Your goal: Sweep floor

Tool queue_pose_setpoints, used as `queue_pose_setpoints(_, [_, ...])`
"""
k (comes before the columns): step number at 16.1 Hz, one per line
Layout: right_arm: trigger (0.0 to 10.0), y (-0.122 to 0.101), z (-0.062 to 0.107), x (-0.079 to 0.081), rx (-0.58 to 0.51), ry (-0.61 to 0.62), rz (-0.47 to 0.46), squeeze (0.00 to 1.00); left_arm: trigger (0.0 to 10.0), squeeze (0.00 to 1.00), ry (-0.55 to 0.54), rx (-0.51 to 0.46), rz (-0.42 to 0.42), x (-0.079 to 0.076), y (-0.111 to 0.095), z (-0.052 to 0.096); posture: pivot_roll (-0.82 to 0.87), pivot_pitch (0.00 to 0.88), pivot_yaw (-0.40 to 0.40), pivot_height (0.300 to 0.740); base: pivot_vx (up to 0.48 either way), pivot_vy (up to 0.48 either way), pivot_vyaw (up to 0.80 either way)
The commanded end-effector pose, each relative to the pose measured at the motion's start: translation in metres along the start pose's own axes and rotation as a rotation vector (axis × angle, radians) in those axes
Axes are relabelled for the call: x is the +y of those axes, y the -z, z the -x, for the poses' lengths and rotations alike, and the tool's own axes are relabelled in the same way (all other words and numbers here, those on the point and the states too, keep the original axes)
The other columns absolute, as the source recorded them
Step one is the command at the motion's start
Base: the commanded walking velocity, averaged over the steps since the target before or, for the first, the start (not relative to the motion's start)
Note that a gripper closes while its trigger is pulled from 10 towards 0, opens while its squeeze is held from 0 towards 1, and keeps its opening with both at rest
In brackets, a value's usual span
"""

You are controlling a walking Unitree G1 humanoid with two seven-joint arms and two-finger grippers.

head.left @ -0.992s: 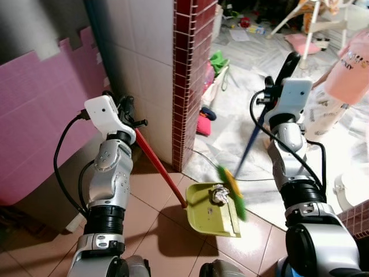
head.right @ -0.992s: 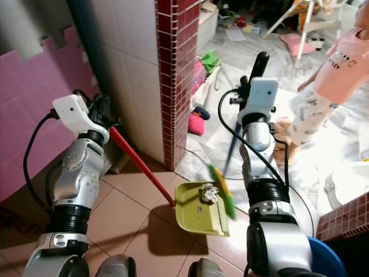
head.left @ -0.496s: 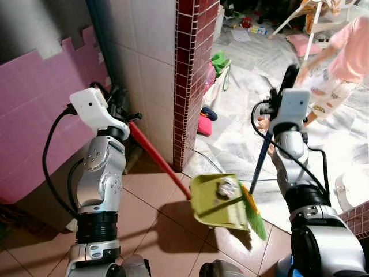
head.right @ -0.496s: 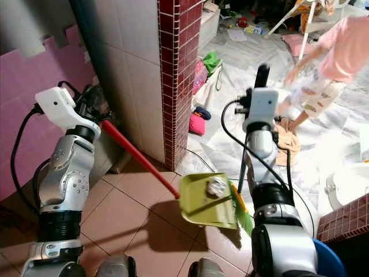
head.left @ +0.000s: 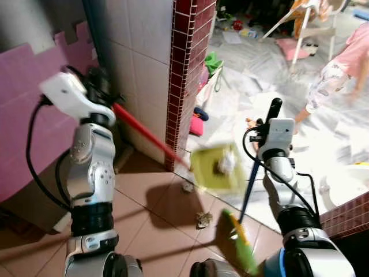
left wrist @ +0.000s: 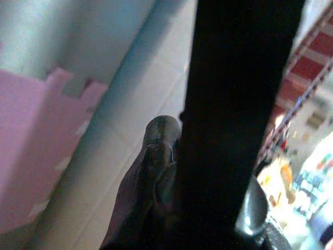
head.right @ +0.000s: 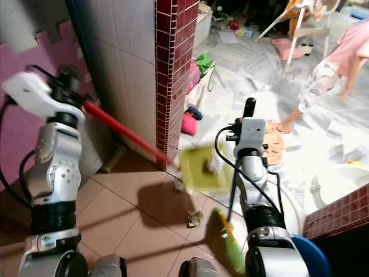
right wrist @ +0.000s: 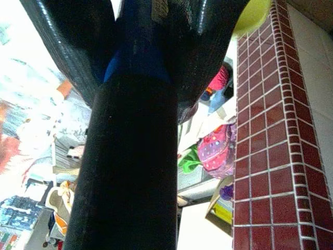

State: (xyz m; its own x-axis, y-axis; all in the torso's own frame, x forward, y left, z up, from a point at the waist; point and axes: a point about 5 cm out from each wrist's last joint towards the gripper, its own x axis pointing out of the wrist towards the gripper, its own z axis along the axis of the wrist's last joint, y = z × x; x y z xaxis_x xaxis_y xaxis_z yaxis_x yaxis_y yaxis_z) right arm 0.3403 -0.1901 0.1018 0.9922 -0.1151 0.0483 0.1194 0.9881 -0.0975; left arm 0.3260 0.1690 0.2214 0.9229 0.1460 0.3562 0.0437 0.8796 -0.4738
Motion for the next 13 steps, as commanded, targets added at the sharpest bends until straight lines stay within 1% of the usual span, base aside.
queue_pose_setpoints(1, [10.0, -0.009, -0.005, 0.0, -0.029, -0.021, 0.013, 0.0, 10.0, 0.0, 0.032, -0.12, 0.061, -0.014, -0.024, -0.006, -0.03, 0.0, -0.14, 0.74, 0.0, 0.0, 0.0])
queue_pose_setpoints(2, [10.0, -0.009, -0.006, -0.001, -0.026, -0.025, 0.017, 0.0, 10.0, 0.0, 0.035, -0.122, 0.069, -0.015, -0.025, -0.006, -0.03, 0.0, -0.141, 0.74, 0.0, 0.0, 0.0])
queue_pose_setpoints(4, [10.0, -0.01, -0.01, -0.003, -0.014, -0.024, 0.028, 0.0, 10.0, 0.0, 0.026, -0.09, 0.028, -0.014, -0.018, -0.003, -0.03, 0.0, -0.138, 0.74, 0.0, 0.0, 0.0])
queue_pose_setpoints(5, [10.0, -0.007, -0.009, 0.0, 0.014, -0.024, 0.013, 0.0, 10.0, 0.0, 0.005, 0.027, -0.024, -0.007, 0.005, 0.003, -0.03, 0.0, -0.117, 0.74, 0.0, 0.0, 0.0])
queue_pose_setpoints(6, [10.0, -0.007, -0.009, 0.0, 0.014, -0.024, 0.013, 0.0, 10.0, 0.0, 0.005, 0.027, -0.024, -0.007, 0.005, 0.003, -0.03, 0.0, -0.117, 0.74, 0.0, 0.0, 0.0])
queue_pose_setpoints(7, [10.0, -0.005, -0.007, 0.002, 0.028, -0.027, 0.011, 0.0, 10.0, 0.0, 0.009, 0.053, -0.041, -0.005, 0.01, 0.006, -0.03, 0.0, -0.109, 0.74, 0.0, 0.0, 0.0])
queue_pose_setpoints(9, [10.0, -0.002, -0.003, 0.007, 0.032, -0.027, 0.004, 0.0, 10.0, 0.0, 0.03, 0.086, -0.047, -0.004, 0.015, 0.01, -0.02, 0.0, -0.09, 0.74, 0.0, 0.0, 0.0])
queue_pose_setpoints(10, [10.0, 0.002, 0.003, 0.018, 0.036, -0.046, -0.002, 0.0, 10.0, 0.0, 0.033, 0.12, -0.068, -0.002, 0.02, 0.014, -0.02, 0.0, -0.069, 0.74, 0.0, 0.0, 0.0])
queue_pose_setpoints(11, [10.0, 0.004, 0.007, 0.024, 0.042, -0.055, 0.002, 0.0, 10.0, 0.0, 0.038, 0.132, -0.124, 0.0, 0.023, 0.016, -0.01, 0.0, -0.056, 0.74, 0.0, 0.0, 0.0])
queue_pose_setpoints(12, [10.0, 0.004, 0.008, 0.028, 0.035, -0.085, -0.013, 0.0, 10.0, 0.0, 0.054, 0.145, -0.171, 0.0, 0.026, 0.019, -0.01, 0.0, -0.051, 0.74, 0.0, 0.0, 0.0])
queue_pose_setpoints(13, [10.0, 0.002, 0.009, 0.03, 0.01, -0.107, -0.017, 0.0, 10.0, 0.0, 0.057, 0.154, -0.186, 0.0, 0.027, 0.021, -0.01, 0.0, -0.042, 0.74, 0.0, 0.0, 0.0])
